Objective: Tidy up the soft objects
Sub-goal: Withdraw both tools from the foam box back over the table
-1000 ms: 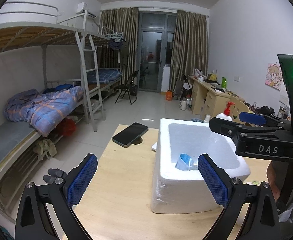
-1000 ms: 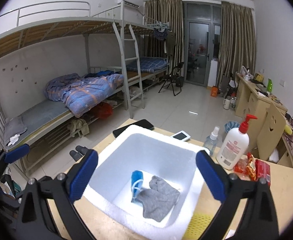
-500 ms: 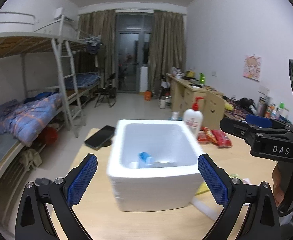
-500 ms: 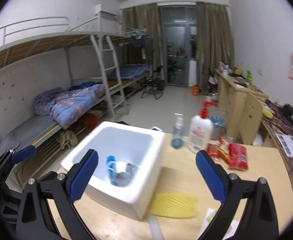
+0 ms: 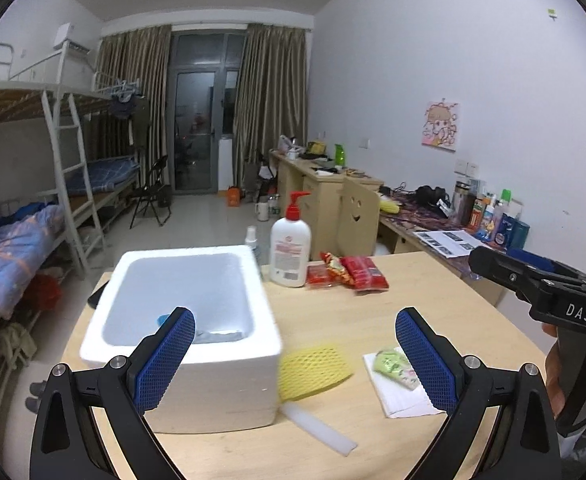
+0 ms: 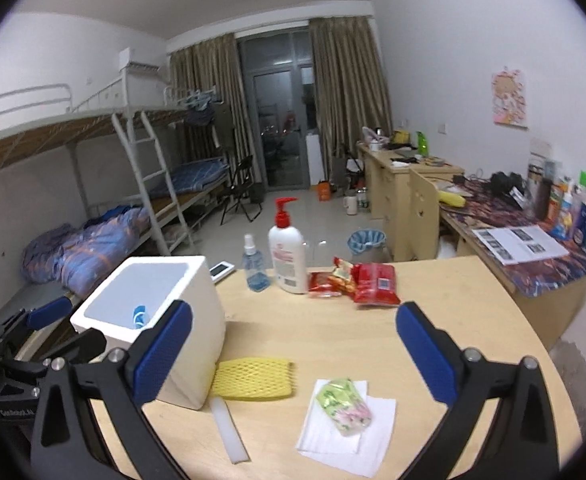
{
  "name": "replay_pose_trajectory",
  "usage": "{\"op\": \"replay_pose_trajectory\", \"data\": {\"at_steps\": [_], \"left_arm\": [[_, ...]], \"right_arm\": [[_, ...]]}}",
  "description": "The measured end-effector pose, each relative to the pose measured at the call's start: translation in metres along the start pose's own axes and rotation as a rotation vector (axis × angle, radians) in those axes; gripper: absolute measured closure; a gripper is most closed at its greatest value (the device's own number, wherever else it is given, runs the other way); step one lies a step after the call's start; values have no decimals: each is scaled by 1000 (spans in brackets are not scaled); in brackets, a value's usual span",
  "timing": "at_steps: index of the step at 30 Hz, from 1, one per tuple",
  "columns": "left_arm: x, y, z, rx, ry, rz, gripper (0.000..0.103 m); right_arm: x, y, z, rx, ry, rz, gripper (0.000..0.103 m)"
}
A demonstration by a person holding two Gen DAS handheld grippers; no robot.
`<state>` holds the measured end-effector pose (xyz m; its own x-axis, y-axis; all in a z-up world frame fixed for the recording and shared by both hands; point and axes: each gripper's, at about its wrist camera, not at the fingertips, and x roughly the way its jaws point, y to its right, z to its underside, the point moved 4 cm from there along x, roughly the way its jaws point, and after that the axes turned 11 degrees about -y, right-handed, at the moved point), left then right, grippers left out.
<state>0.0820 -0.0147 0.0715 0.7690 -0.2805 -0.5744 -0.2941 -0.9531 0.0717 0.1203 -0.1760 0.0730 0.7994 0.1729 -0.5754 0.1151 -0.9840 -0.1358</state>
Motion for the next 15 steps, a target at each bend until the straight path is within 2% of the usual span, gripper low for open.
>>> {"op": "replay_pose_trajectory", "data": {"at_steps": [8,15], "left_arm": [[0,11,4,-14,23,21,2],[-1,17,25,-20,79,15,2]], "right_arm": [[-10,16,15,7,27,20,0],[-16,15,35,-30,75,24,0]]}}
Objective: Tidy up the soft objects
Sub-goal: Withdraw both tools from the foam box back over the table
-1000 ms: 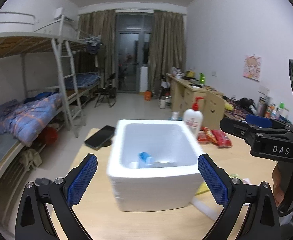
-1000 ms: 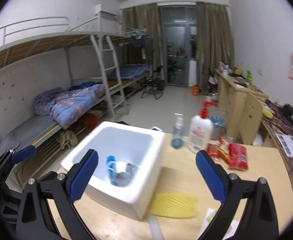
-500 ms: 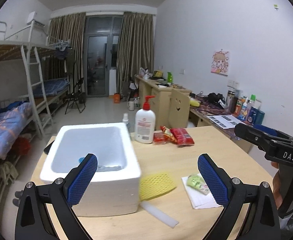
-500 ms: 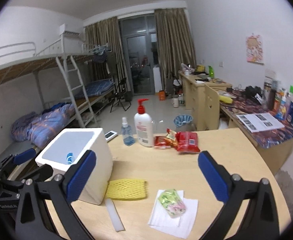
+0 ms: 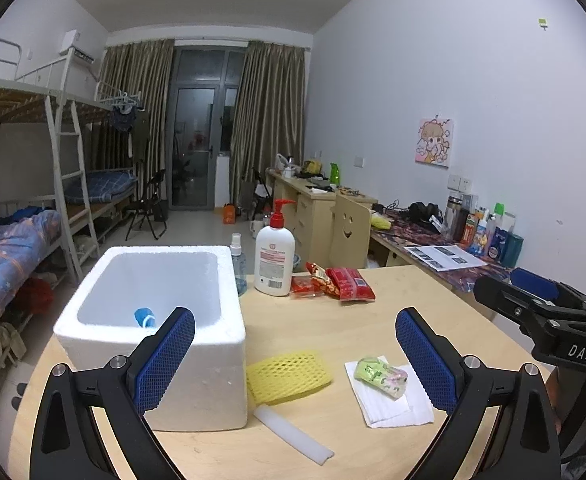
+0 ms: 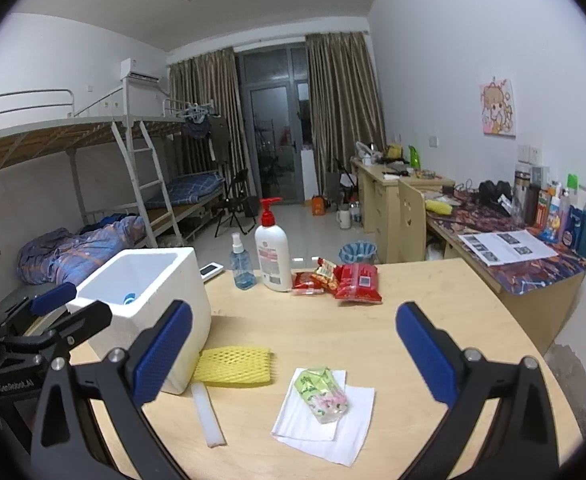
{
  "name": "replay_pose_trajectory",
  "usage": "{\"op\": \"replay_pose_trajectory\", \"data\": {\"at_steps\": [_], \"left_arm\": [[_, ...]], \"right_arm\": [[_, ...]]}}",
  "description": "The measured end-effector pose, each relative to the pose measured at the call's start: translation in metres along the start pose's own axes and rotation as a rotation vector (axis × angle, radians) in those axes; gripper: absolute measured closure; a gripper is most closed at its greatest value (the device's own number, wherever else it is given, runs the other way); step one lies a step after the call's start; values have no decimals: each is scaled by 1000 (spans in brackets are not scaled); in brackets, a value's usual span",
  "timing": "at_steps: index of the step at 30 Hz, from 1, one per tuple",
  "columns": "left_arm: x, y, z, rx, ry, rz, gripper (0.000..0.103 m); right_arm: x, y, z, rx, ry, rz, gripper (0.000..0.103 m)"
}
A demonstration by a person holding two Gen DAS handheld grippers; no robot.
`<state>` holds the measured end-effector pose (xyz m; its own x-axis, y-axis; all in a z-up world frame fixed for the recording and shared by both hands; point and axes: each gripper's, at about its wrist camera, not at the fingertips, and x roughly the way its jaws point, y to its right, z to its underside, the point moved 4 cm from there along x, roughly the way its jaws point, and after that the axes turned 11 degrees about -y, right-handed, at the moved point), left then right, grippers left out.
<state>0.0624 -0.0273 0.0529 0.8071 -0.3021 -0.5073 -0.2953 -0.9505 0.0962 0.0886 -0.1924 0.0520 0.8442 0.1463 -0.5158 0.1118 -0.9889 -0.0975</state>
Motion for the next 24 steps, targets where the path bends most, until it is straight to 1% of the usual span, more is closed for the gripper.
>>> {"op": "replay_pose_trajectory", "data": {"at_steps": [4,9,13,15,18,20,22,24], "left_arm": [[-4,1,14,-4,38,-8,2],[-4,5,36,-1,51,-17,2],[-2,7,55,-19,44,-2,2],[-1,7,64,-8,45,-29,2],[1,5,75,-5,36,-46,2],[5,5,82,-8,18,-36,2],[6,6,86,-9,16,-45,2],[10,10,90,0,-5,-40,2]], "right_arm": [[-3,0,13,-22,28,13,0],[-2,-1,32,-65,24,28,0],[-2,1,46,-72,26,30,0],[-2,2,54,-75,26,38,0],[-1,7,65,-67,14,48,0],[-1,12,70,-49,4,46,0],[-3,16,72,-30,4,37,0],[-2,17,73,-18,-4,28,0]]}}
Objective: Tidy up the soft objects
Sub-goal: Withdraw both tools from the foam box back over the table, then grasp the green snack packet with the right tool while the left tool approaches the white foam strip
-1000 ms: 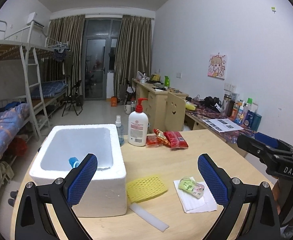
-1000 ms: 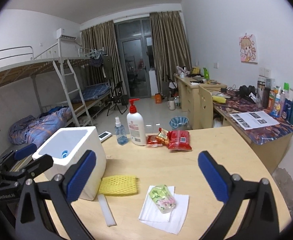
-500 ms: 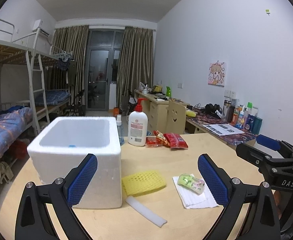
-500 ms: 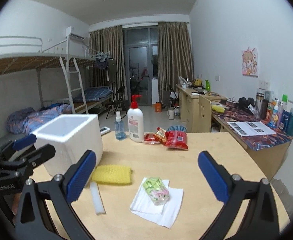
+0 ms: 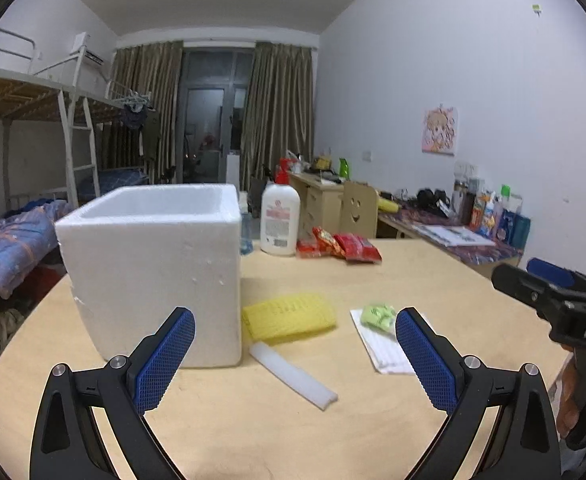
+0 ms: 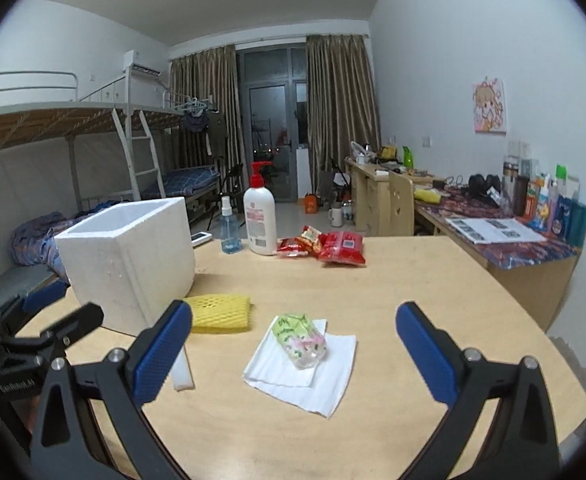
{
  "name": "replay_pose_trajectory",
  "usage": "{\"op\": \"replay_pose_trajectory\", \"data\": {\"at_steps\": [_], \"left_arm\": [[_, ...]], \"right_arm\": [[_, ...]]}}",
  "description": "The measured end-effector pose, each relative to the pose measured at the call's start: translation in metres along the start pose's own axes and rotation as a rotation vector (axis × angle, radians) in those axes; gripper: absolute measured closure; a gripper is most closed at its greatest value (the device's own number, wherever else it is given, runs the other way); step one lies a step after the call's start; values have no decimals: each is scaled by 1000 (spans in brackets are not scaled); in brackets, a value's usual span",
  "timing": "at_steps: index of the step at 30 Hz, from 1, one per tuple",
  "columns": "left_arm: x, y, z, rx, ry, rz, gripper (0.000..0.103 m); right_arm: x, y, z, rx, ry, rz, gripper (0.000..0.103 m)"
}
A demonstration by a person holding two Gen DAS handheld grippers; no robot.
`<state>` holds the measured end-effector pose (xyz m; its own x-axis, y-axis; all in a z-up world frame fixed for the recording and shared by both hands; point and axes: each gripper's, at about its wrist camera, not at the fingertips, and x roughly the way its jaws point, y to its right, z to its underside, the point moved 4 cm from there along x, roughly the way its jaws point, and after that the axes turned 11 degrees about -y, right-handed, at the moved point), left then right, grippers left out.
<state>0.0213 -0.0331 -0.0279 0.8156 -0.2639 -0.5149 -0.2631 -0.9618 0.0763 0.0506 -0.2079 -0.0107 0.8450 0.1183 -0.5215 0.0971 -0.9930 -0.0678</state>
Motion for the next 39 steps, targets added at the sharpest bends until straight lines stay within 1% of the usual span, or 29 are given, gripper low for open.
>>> {"op": "replay_pose_trajectory", "data": {"at_steps": [3,8,12,15,17,19,21,25,28,30,31,35,37,39], "left_arm": [[3,2,3,3,-16,2,2],[18,-2,5,-7,-67,7,2],[34,-3,9,-26,-136,29,2],[44,-4,11,-42,-172,31,2],[52,-3,13,-48,-193,16,2],[61,-2,15,-51,-228,12,2],[69,-3,17,-63,-261,16,2],[81,-4,20,-83,-298,13,2],[91,-1,23,-88,-327,-2,2],[95,2,24,-86,-339,-15,5],[99,4,24,-84,-350,-19,5],[108,6,28,-89,-376,-44,9],[114,5,31,-101,-403,-72,12],[119,1,33,-120,-432,-82,14]], "right_arm": [[4,-1,2,1,-18,1,0],[9,-3,3,-15,-49,10,0],[22,1,2,-19,-93,23,0],[31,4,2,-17,-124,-1,0],[37,5,2,-20,-141,-14,0],[47,6,1,-24,-174,-33,0],[59,8,1,-19,-219,-28,0],[73,10,2,-18,-265,-65,0],[82,8,3,-33,-294,-83,0],[88,8,5,-48,-318,-74,0],[92,8,5,-57,-334,-71,2],[99,7,3,-81,-346,-100,4],[104,7,3,-91,-357,-119,5],[110,7,3,-95,-376,-137,8]]}}
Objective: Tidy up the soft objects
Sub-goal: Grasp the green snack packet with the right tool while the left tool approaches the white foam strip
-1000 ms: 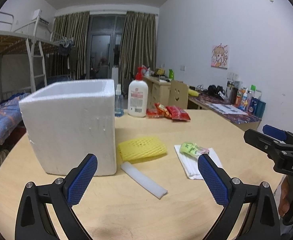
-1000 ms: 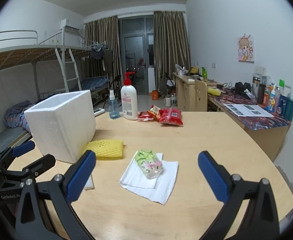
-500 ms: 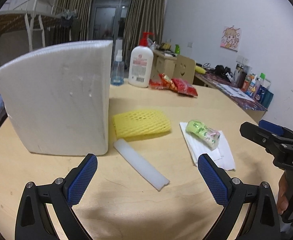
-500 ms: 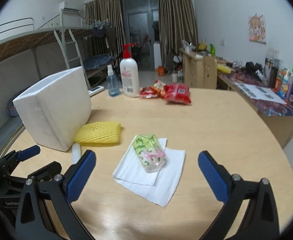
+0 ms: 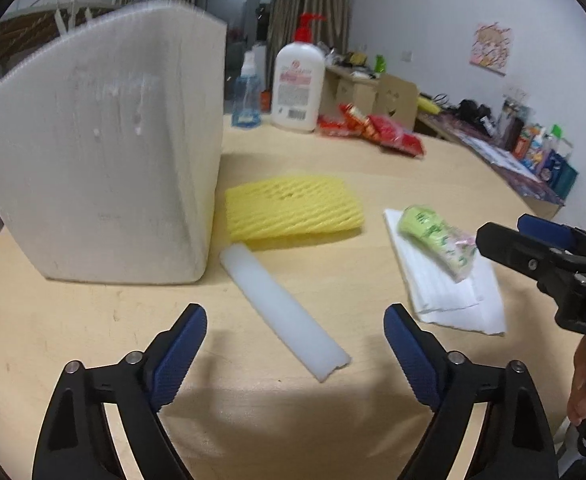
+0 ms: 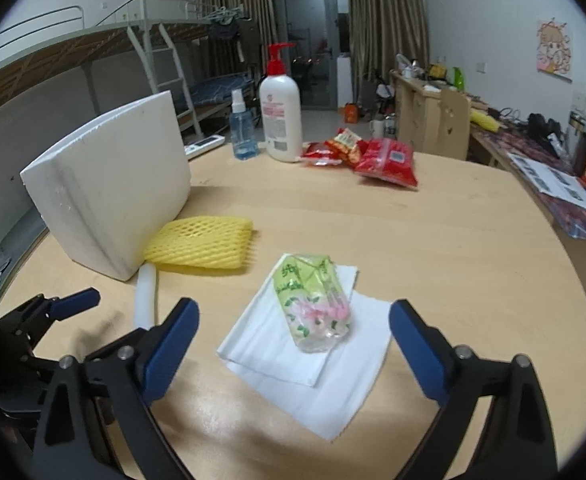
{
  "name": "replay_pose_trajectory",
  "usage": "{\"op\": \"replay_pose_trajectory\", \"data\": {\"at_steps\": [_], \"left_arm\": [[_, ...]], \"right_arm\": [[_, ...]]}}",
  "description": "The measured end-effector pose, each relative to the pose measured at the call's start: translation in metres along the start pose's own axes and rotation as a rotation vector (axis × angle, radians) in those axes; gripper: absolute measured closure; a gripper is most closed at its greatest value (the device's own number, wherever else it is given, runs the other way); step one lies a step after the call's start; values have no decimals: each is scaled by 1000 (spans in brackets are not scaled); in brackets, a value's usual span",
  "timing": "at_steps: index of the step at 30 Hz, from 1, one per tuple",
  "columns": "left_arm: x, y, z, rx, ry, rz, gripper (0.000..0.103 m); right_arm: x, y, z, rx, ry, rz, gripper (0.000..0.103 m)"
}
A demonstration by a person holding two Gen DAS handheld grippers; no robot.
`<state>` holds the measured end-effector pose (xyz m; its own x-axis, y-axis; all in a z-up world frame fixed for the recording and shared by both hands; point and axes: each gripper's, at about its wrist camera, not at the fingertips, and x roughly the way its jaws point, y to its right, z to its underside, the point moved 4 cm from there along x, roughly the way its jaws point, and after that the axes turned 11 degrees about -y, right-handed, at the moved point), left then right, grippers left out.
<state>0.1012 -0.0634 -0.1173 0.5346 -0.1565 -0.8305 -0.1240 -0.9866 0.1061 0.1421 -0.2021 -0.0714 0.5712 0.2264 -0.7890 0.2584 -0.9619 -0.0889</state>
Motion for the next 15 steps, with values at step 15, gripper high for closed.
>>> {"op": "replay_pose_trajectory", "data": {"at_steps": [15], "left_arm": [[23,-1,-6,-35,-65,-84,30]], "right_arm": [[23,10,-6,7,-79,-70,32]]}}
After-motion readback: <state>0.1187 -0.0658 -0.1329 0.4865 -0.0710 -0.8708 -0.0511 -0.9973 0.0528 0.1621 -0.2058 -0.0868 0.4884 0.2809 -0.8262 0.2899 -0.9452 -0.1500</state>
